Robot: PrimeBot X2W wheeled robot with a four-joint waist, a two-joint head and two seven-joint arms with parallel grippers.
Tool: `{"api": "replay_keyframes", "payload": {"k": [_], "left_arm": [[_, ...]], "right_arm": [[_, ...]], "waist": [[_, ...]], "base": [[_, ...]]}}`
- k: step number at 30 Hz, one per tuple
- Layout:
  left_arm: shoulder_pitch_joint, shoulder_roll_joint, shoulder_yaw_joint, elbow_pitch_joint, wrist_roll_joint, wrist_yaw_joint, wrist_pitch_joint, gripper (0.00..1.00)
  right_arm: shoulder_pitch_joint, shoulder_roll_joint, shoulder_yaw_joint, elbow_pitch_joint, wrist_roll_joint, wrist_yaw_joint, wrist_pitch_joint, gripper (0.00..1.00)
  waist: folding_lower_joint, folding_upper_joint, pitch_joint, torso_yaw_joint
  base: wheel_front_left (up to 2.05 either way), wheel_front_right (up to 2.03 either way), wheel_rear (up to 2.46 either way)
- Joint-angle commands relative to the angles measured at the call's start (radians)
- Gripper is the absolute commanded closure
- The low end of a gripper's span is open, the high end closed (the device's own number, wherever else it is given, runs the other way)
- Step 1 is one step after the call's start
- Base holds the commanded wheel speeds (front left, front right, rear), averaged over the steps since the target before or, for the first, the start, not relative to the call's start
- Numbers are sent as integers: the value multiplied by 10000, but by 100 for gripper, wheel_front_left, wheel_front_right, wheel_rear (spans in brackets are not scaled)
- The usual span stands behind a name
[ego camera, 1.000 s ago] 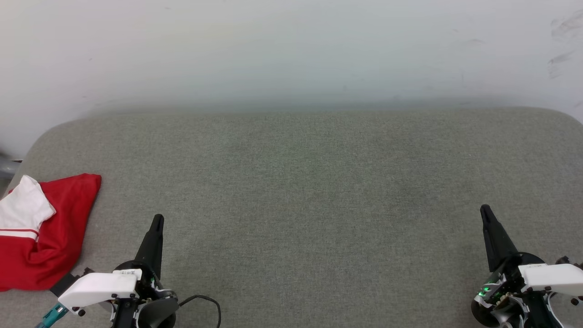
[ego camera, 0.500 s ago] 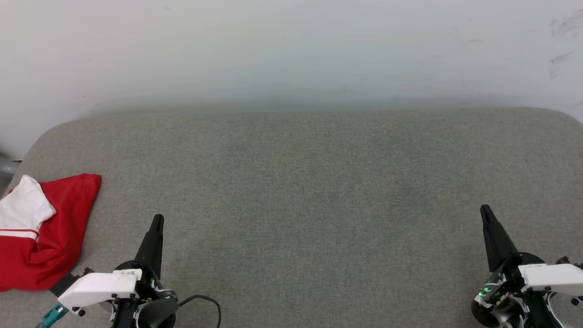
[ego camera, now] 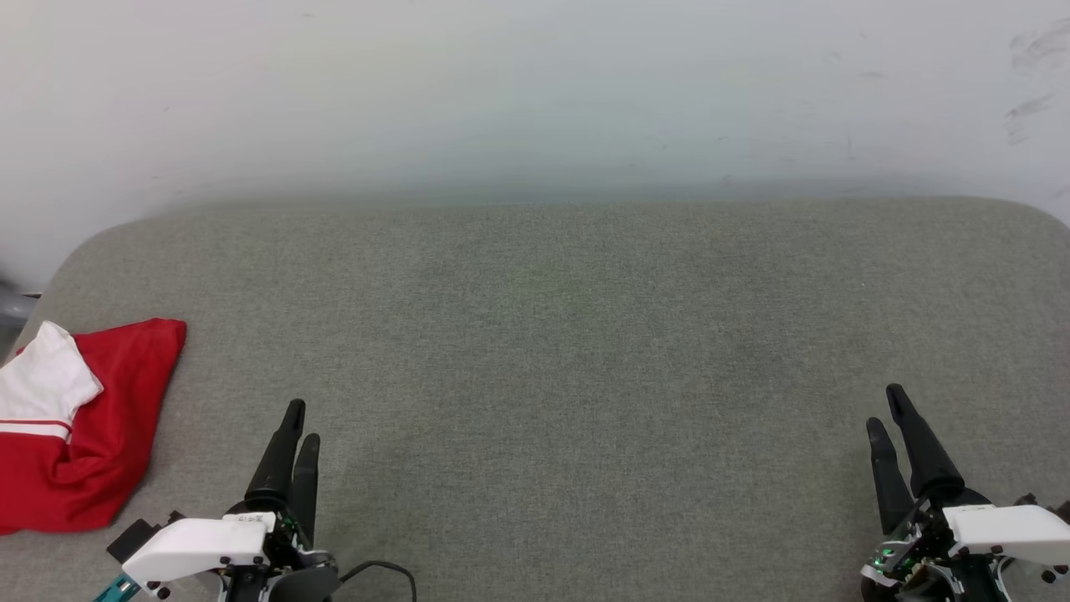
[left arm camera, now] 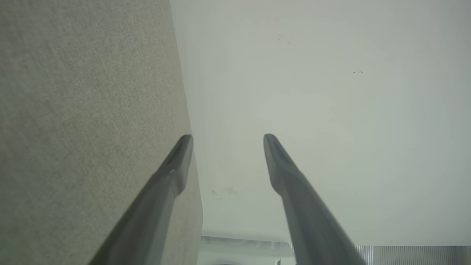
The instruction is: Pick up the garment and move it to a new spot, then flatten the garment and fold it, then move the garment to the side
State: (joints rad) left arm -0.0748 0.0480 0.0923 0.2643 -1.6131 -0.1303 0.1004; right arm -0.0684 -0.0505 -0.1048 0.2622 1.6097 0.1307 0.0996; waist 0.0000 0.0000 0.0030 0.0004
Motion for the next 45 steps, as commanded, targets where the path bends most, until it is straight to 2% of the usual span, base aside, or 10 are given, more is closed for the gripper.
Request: {"api": "replay_keyframes", "payload": {"k": [1, 12, 22, 27, 45], "left_arm": [[-169, 15, -200, -319, 29, -2, -146, 0], [-82, 30, -813, -785, 188, -3, -617, 0], [-74, 172, -1302, -1066, 1023, -3, -1085, 0], [-92, 196, -1372, -1181, 2213, -3, -1281, 0], [-48, 113, -1516, -1629, 6933, -4, -1912, 0]], "right_arm": [[-110, -7, 108, -345, -65, 2, -141, 0], [111, -35, 433, -858, -291, 2, -628, 0], [224, -158, 669, -1204, -1424, 2, -1080, 0], [264, -202, 667, -1380, -2727, 2, -1277, 0], [438, -117, 687, -2097, -8574, 1, -1618, 0]], "waist": [[0, 0, -7, 7], [0, 0, -40, 48], [0, 0, -65, 77], [0, 0, -66, 94], [0, 0, -83, 112]], "base": [[0, 0, 0], [0, 0, 0], [0, 0, 0], [0, 0, 0], [0, 0, 0]]}}
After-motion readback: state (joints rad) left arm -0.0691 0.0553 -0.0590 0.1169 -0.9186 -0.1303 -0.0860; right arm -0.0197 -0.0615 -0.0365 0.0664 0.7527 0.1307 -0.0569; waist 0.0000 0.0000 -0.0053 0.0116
